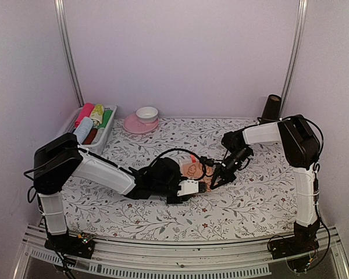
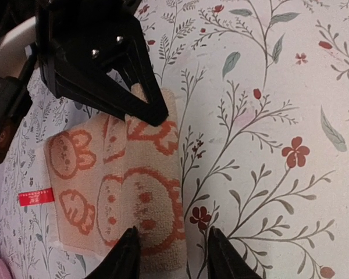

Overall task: Roll the towels
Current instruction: Roll the towel at the center of the board.

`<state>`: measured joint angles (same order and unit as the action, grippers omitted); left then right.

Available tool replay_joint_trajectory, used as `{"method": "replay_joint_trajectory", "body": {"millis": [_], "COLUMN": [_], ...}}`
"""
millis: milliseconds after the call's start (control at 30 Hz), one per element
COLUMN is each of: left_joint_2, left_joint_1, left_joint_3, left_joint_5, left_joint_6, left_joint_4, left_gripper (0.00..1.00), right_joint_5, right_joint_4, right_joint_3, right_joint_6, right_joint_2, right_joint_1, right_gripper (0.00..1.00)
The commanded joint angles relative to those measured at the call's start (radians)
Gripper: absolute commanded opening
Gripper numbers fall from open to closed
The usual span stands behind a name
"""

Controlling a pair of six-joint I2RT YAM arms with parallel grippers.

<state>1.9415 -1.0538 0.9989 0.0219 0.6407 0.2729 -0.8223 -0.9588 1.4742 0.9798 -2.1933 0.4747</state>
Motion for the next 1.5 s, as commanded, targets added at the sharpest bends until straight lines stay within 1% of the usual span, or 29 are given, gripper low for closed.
{"method": "replay_joint_trajectory", "body": {"millis": [0, 200, 400, 433, 533, 600, 667, 700, 733, 767, 800, 867, 933, 1000, 1133, 1233, 1300, 1400, 1467], "left_joint_2": [0.056, 0.104, 0.124, 0.128, 0.139, 0.146, 0.150, 0.150, 0.150, 0.148, 0.144, 0.135, 0.129, 0.123, 0.113, 0.108, 0.110, 0.127, 0.142], "left_joint_1": [-0.014, -0.013, -0.012, -0.012, -0.010, -0.006, -0.001, 0.002, 0.006, 0.008, 0.011, 0.019, 0.033, 0.050, 0.094, 0.126, 0.142, 0.165, 0.175], "left_joint_3": [0.016, 0.039, 0.044, 0.048, 0.055, 0.068, 0.082, 0.087, 0.093, 0.096, 0.101, 0.114, 0.132, 0.151, 0.182, 0.203, 0.224, 0.265, 0.287], "left_joint_5": [-0.065, -0.122, -0.148, -0.152, -0.163, -0.160, -0.146, -0.126, -0.110, -0.094, -0.074, -0.028, 0.025, 0.083, 0.221, 0.317, 0.371, 0.439, 0.485], "left_joint_6": [0.005, 0.006, -0.012, -0.017, -0.031, -0.047, -0.069, -0.079, -0.089, -0.097, -0.104, -0.122, -0.148, -0.172, -0.220, -0.253, -0.268, -0.286, -0.294], "left_joint_4": [0.017, -0.013, -0.037, -0.051, -0.091, -0.122, -0.161, -0.175, -0.191, -0.203, -0.217, -0.253, -0.290, -0.325, -0.380, -0.408, -0.424, -0.467, -0.494], "left_gripper": [0.40, 0.40, 0.38, 0.36, 0.18, 0.09, 0.02, 0.00, 0.00, 0.00, 0.00, 0.00, 0.00, 0.00, 0.00, 0.00, 0.00, 0.00, 0.00], "right_joint_5": [0.040, 0.037, 0.034, 0.030, 0.023, 0.026, 0.026, 0.028, 0.032, 0.033, 0.036, 0.054, 0.076, 0.096, 0.097, 0.094, 0.128, 0.169, 0.183], "right_joint_4": [-0.017, -0.021, -0.029, -0.032, -0.043, -0.045, -0.035, -0.023, -0.010, 0.010, 0.025, 0.099, 0.195, 0.298, 0.458, 0.545, 0.625, 0.717, 0.737], "right_joint_3": [0.005, 0.006, 0.009, 0.010, 0.017, 0.017, 0.007, -0.002, -0.014, -0.029, -0.049, -0.103, -0.182, -0.281, -0.444, -0.558, -0.624, -0.646, -0.646], "right_joint_6": [-0.005, 0.000, 0.007, 0.009, 0.017, 0.024, 0.033, 0.035, 0.037, 0.042, 0.052, 0.066, 0.085, 0.102, 0.182, 0.275, 0.315, 0.295, 0.264], "right_joint_2": [-0.039, -0.042, -0.043, -0.041, -0.031, -0.009, 0.030, 0.053, 0.080, 0.107, 0.139, 0.209, 0.287, 0.377, 0.503, 0.580, 0.612, 0.624, 0.623], "right_joint_1": [-0.004, -0.003, -0.004, -0.004, -0.004, -0.006, -0.009, -0.014, -0.019, -0.022, -0.026, -0.029, -0.030, -0.029, -0.022, 0.002, 0.031, 0.068, 0.088], "right_gripper": [0.03, 0.03, 0.04, 0.04, 0.05, 0.09, 0.13, 0.16, 0.18, 0.24, 0.26, 0.34, 0.42, 0.49, 0.56, 0.62, 0.64, 0.64, 0.64]}}
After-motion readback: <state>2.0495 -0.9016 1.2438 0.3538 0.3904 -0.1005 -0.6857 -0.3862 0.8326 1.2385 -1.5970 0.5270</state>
